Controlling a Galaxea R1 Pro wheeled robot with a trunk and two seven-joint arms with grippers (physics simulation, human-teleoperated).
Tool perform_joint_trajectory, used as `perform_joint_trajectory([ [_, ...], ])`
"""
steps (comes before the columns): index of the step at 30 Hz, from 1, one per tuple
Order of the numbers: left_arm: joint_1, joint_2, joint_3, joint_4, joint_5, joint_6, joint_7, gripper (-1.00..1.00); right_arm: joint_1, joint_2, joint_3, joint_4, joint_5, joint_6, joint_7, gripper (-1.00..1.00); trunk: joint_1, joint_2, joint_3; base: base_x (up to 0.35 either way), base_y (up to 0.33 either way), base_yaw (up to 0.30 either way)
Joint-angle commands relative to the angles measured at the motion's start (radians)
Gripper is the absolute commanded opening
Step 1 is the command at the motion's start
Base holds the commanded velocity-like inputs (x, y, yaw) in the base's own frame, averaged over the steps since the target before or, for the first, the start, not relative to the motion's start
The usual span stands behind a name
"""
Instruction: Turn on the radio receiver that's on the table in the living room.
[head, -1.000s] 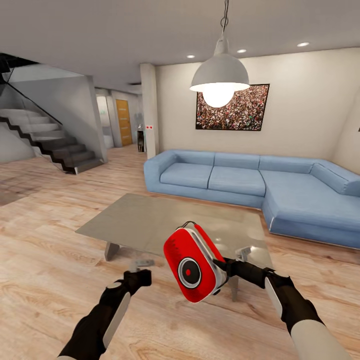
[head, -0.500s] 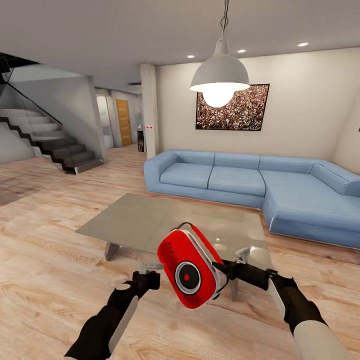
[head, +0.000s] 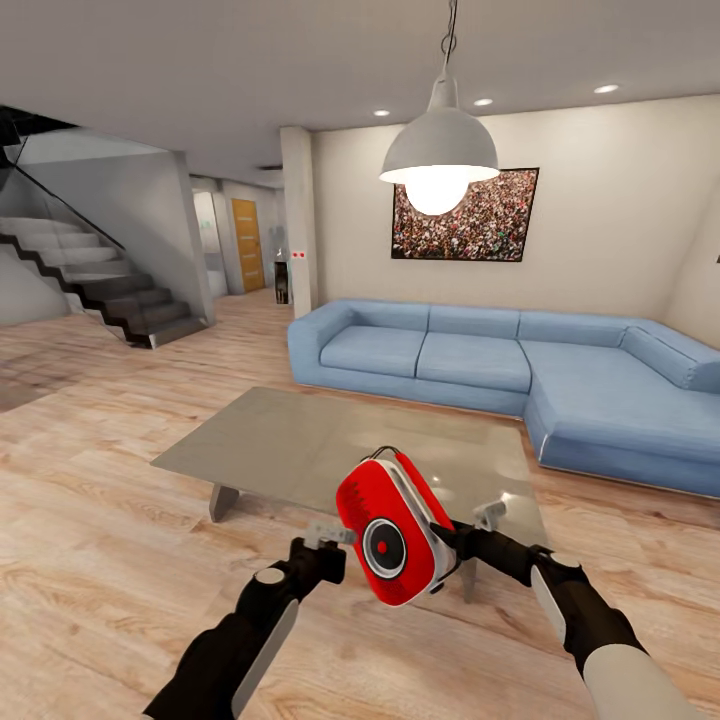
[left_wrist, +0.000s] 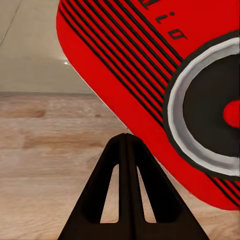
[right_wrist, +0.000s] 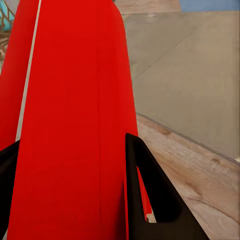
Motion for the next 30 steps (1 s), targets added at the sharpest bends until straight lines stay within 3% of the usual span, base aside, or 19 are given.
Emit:
perform_joint_trajectory([
  [1, 0.0, -0.002, -0.002, 0.0, 0.0, 0.0, 0.0, -1.0, 0.0, 0.0, -0.001, -0.001, -0.005, 0.0, 0.0, -1.0, 0.0, 0.0, 0.0, 0.0, 0.0, 0.0],
  [7, 0.0, -0.01, -0.01, 0.0, 0.0, 0.0, -0.001, -1.0, 0.0, 0.001, 0.0, 0.0, -0.005, 0.0, 0.0, -1.0, 0.0, 0.0, 0.0, 0.0, 0.0, 0.0],
  [11, 0.0, -0.053, -0.011, 0.008, -0.003, 0.0, -0.002, -1.0, 0.0, 0.001, 0.001, 0.0, -0.005, 0.001, 0.003, -1.0, 0.0, 0.0, 0.0, 0.0, 0.0, 0.0],
  [12, 0.0, -0.07, -0.011, 0.014, -0.012, -0.001, -0.001, -1.0, 0.0, 0.001, 0.001, 0.0, -0.005, 0.001, 0.013, -1.0, 0.0, 0.0, 0.0, 0.0, 0.0, 0.0],
  [15, -0.001, -0.079, -0.011, 0.023, -0.044, 0.0, -0.001, -1.0, 0.0, 0.003, 0.001, 0.0, -0.005, 0.002, 0.026, -1.0, 0.0, 0.0, 0.0, 0.0, 0.0, 0.0],
  [18, -0.003, -0.116, -0.01, 0.059, -0.064, -0.001, -0.001, -1.0, 0.0, 0.006, 0.002, 0.0, -0.005, 0.002, 0.03, -1.0, 0.0, 0.0, 0.0, 0.0, 0.0, 0.0],
  [25, -0.004, -0.117, -0.007, 0.074, -0.137, -0.001, -0.001, -1.0, 0.0, 0.008, 0.002, 0.0, -0.005, 0.004, 0.076, -1.0, 0.0, 0.0, 0.0, 0.0, 0.0, 0.0],
  [30, -0.004, -0.117, -0.006, 0.074, -0.143, -0.001, -0.001, -1.0, 0.0, 0.009, 0.002, 0.0, -0.005, 0.005, 0.087, -1.0, 0.0, 0.0, 0.0, 0.0, 0.0, 0.0],
])
